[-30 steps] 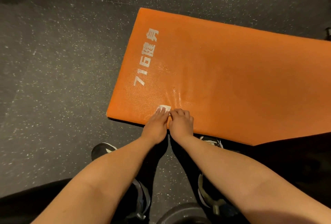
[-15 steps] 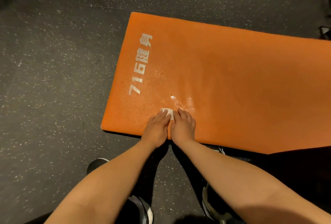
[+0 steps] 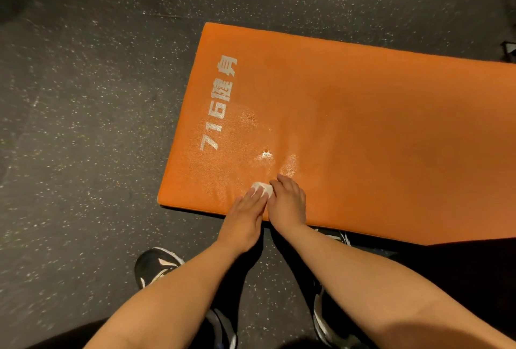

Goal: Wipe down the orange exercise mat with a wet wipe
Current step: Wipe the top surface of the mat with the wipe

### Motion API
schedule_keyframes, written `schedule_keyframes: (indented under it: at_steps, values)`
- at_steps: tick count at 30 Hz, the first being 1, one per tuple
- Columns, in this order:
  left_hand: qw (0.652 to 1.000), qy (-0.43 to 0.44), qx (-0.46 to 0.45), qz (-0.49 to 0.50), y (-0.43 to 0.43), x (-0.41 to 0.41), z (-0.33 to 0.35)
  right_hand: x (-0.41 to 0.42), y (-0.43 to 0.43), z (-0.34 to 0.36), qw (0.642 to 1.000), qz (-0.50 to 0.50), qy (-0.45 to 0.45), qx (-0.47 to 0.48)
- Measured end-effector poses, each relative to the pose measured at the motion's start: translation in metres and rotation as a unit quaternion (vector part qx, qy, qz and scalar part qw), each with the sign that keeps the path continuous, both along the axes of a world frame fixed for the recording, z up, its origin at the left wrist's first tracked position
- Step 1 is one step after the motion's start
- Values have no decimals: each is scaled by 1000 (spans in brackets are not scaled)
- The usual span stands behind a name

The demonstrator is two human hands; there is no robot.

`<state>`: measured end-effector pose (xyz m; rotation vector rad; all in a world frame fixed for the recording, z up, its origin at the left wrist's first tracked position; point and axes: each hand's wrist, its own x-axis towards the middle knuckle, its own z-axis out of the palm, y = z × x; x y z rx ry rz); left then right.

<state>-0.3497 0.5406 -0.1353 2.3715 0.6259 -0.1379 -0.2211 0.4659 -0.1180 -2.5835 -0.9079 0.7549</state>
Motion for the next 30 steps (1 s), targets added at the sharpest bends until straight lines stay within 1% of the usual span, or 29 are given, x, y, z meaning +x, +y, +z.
schedule_keyframes:
  at_steps: [1, 4, 5, 7, 9, 11, 13, 15, 17, 20, 21, 23, 24, 26, 28, 30]
  values:
    - [1000, 5, 22, 5, 6, -4, -1, -2, -1, 1, 1000, 17, 0, -9]
    - [994, 50, 60, 81, 19, -12, 1, -12, -4, 8, 998, 60, 3, -29]
    - [991, 66, 60, 101, 19, -11, 3, -16, -6, 10, 997, 71, 5, -33]
    - [988, 81, 28, 128, 13, -7, 7, -20, -8, 13, 996, 79, 19, -36]
    - [991, 70, -18, 117, 0, -3, 11, -17, -10, 13, 996, 73, 45, -28]
    - [996, 43, -41, 73, -21, -4, 15, -9, -13, 15, 996, 51, 73, -11]
    - [997, 28, -50, 47, -36, -9, 18, -5, -17, 18, 995, 32, 93, -2]
    - [999, 33, -32, 20, -36, -12, 19, -7, -21, 23, 995, 30, 96, -6]
    - [999, 48, 0, 15, -24, -13, 19, -11, -25, 25, 995, 40, 87, -20]
    - [990, 100, 34, 89, 0, -20, 19, -13, -27, 28, 993, 81, 67, -53]
    - [988, 109, 36, 108, 5, -23, 19, -12, -26, 29, 991, 96, 60, -68]
    - [986, 116, 2, 121, 2, -23, 21, -10, -26, 32, 986, 124, 44, -101]
    - [986, 116, -19, 114, -4, -20, 23, -9, -26, 33, 985, 124, 35, -115]
    - [990, 108, -44, 78, -20, -10, 26, -7, -27, 36, 987, 91, 22, -132]
    - [993, 94, -48, 46, -31, -1, 27, -5, -28, 36, 990, 60, 10, -130]
    - [995, 87, -40, 17, -28, 2, 27, -4, -28, 36, 991, 49, 3, -123]
